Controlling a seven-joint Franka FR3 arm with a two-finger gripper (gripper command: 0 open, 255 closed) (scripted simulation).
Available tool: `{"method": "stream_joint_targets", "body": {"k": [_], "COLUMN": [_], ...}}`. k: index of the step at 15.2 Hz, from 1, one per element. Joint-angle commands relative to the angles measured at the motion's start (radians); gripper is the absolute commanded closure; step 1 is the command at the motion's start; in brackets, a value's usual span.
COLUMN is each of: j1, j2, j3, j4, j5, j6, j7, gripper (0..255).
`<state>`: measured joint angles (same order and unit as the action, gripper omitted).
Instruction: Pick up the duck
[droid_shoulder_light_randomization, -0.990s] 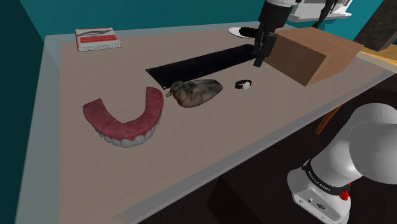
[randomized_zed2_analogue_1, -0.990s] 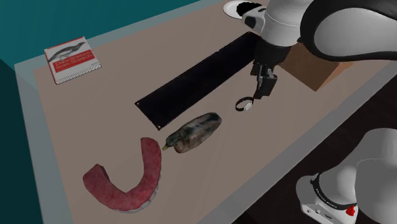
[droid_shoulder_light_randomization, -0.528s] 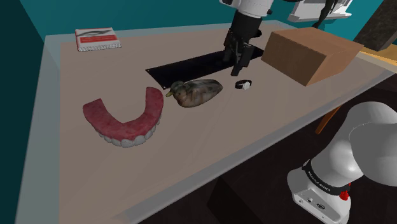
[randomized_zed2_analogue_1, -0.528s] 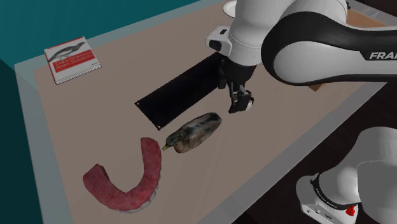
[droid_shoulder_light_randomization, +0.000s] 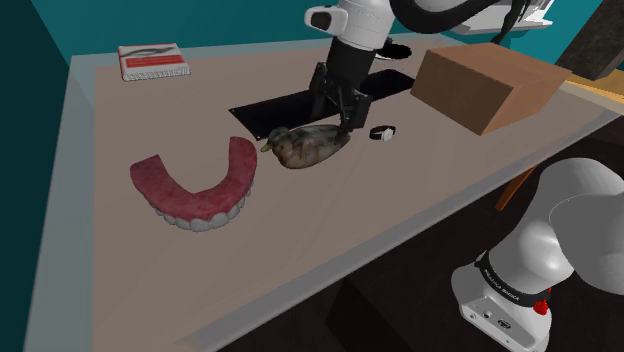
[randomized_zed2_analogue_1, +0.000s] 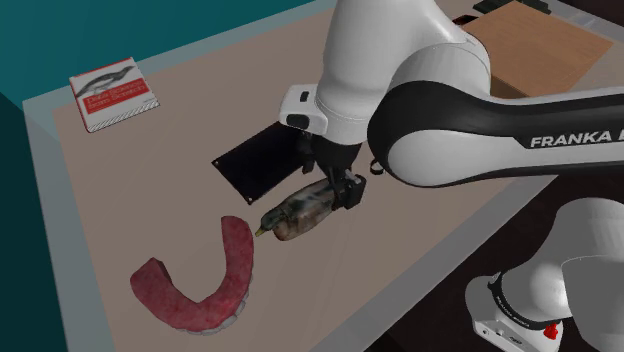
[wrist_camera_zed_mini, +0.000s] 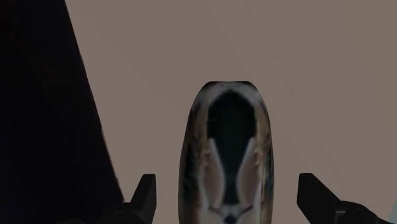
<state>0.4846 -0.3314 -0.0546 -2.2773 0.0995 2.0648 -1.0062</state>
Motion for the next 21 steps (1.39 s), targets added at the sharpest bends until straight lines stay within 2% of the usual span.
{"method": "stream_joint_targets", "body": {"k": [1,6,8,9,18,21], "j1": [0.005,0.007,0.007,0.007,0.007,0.006], "j2": [0.005,0.026,0.026,0.024,0.026,0.014], "j3": [0.001,0.001,0.001,0.001,0.001,0.001], "j4": [-0.018,-0.075,-0.075,-0.076,-0.075,-0.045], "j5": [0.004,0.01,0.01,0.01,0.01,0.007], "j6": [0.025,0.103,0.103,0.103,0.103,0.061], "j7": [-0.012,-0.022,-0.022,-0.021,-0.022,-0.017], "gripper": [0,0,0,255,255,255]}}
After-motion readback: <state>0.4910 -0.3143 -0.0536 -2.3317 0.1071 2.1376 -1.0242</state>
